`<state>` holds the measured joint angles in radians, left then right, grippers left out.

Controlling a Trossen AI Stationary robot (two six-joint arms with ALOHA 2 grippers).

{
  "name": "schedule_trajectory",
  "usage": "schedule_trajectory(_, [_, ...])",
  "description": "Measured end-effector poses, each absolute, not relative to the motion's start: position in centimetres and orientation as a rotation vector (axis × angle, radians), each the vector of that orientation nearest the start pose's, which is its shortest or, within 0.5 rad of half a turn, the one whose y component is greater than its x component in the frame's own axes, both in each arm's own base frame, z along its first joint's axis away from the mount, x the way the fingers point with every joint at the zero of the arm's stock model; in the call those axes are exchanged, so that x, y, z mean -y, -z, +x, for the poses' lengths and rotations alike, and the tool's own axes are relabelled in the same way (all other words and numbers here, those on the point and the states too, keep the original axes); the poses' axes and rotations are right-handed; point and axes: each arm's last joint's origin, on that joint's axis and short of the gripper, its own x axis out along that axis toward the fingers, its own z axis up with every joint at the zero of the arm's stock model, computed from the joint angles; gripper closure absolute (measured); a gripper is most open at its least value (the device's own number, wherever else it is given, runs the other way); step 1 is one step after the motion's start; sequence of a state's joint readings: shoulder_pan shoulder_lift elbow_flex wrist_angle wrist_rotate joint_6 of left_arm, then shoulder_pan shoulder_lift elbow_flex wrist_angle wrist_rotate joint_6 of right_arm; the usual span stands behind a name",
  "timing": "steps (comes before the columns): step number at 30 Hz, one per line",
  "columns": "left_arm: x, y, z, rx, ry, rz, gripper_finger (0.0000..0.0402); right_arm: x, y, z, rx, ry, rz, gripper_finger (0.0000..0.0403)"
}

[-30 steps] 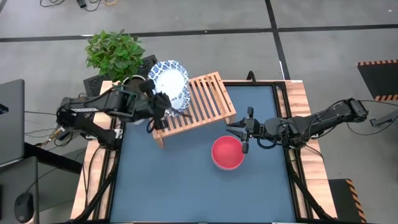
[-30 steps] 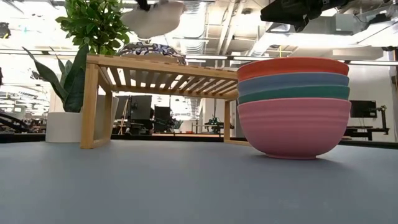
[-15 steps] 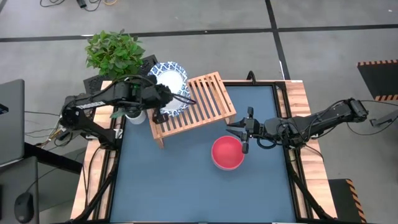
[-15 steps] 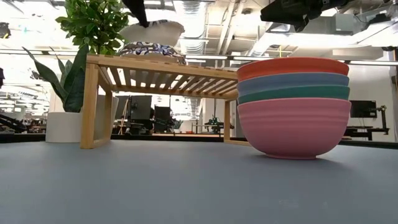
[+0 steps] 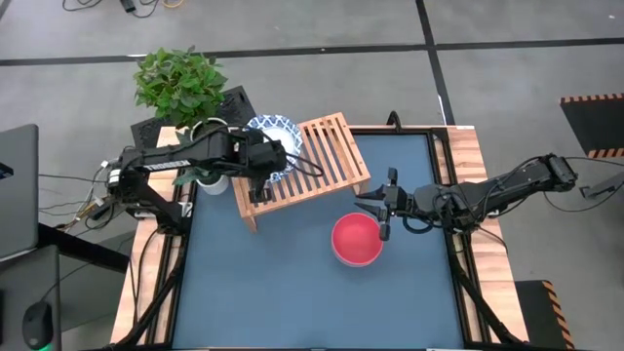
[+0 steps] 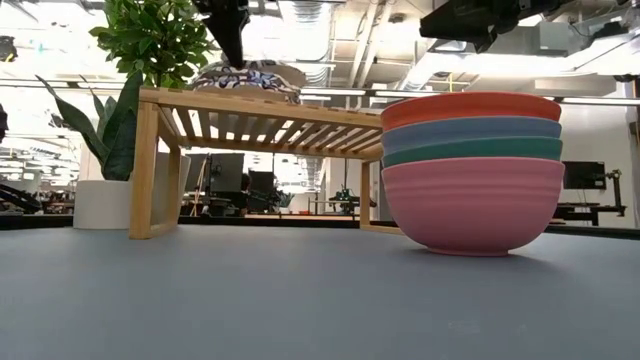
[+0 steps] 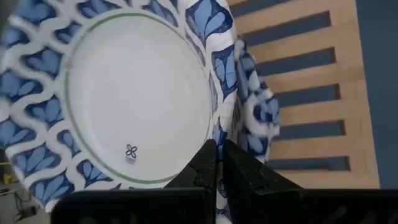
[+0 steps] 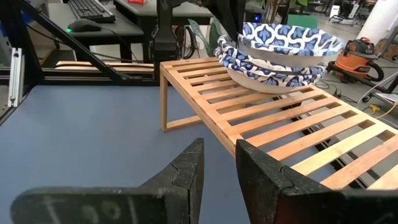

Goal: Place and stack bowls onto a shelf
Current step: Stack the blue patterned bowl on top of the blue patterned bowl on the shelf

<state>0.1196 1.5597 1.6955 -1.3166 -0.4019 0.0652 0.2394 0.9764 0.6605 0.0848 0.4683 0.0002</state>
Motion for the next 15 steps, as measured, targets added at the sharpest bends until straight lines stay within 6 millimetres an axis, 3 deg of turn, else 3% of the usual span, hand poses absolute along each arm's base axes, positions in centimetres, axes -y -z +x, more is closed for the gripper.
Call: schedule_trajectory(15, [-4.29, -37.13, 28.1, -1.232, -0.341, 0.184, 0.0385, -3.82, -28.14, 21.17, -0.22, 0.228, -0.08, 0.0284])
